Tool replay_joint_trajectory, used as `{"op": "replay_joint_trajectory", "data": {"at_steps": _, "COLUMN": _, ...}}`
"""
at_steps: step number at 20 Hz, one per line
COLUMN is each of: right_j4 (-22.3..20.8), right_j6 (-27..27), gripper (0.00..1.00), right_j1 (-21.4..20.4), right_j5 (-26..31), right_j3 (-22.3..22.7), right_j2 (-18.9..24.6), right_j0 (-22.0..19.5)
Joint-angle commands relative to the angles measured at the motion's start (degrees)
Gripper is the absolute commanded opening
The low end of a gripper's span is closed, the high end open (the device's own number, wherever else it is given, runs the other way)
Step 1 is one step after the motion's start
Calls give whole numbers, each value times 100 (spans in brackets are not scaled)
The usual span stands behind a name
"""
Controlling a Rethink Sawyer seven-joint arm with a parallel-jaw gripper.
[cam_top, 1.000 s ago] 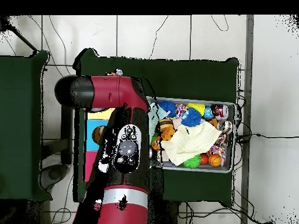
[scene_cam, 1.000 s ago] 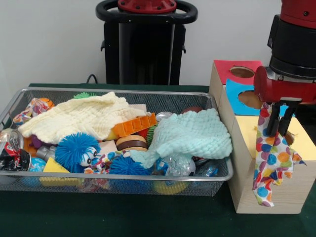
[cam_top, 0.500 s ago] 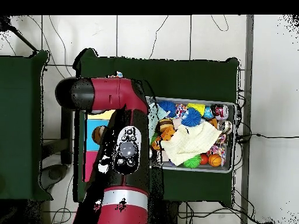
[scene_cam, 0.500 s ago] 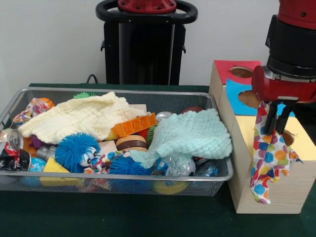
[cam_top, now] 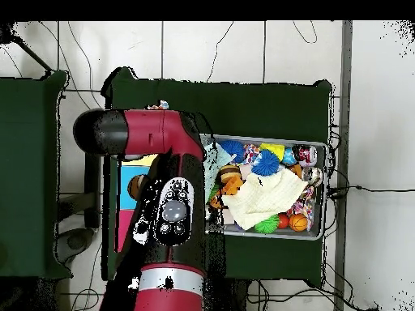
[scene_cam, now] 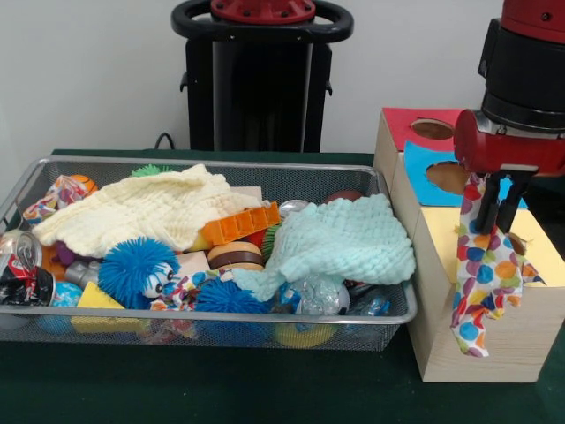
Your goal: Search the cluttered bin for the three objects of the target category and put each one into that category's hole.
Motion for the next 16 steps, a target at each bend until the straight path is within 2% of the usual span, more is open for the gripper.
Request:
{"op": "replay_joint_trajectory", "data": {"at_steps": 1, "right_j4": 35, "right_j6": 1106, "gripper": 0, "right_j1": 61, "right_j5": -177, "right_j3": 561, "right_j2": 287, "right_j0": 87}}
{"op": "replay_joint_trajectory", "data": {"at_steps": 6, "right_j4": 84, "right_j6": 1145, "gripper": 0, "right_j1": 62, "right_j5": -343, "right_j3": 660, "right_j2": 320, "right_j0": 92}}
{"op": "replay_joint_trajectory", "data": {"at_steps": 16, "right_j4": 49, "right_j6": 1020, "gripper": 0, "right_j1": 92, "right_j5": -325, "right_j3": 636, "right_j2": 327, "right_j0": 80}}
